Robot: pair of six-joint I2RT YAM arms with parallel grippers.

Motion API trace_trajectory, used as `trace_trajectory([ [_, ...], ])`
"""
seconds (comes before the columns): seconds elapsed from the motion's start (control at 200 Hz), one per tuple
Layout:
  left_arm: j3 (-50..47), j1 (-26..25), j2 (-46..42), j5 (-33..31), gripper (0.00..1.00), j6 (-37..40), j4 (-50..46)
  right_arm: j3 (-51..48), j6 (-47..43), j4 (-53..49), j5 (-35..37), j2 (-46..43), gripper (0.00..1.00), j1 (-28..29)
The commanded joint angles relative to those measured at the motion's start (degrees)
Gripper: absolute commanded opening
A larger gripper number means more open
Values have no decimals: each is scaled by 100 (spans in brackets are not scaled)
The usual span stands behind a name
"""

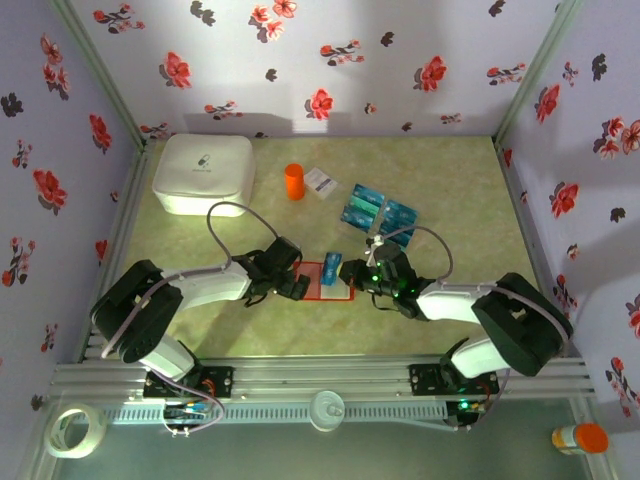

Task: Put the credit cards into the card holder
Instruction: Insert the credit card into the card slot.

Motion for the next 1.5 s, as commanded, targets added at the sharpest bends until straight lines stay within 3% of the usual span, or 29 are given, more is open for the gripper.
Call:
trace_trajectory([
  [0.0, -125, 31, 37, -123, 100, -124, 76, -70, 93, 319, 40, 146, 0, 35],
  [0.87, -165, 29, 39, -124, 100, -129, 125, -161, 190, 722, -275, 652, 0, 66],
  [1.495, -177, 31, 44, -114, 100, -142, 169, -198, 41, 138, -523, 517, 0, 84],
])
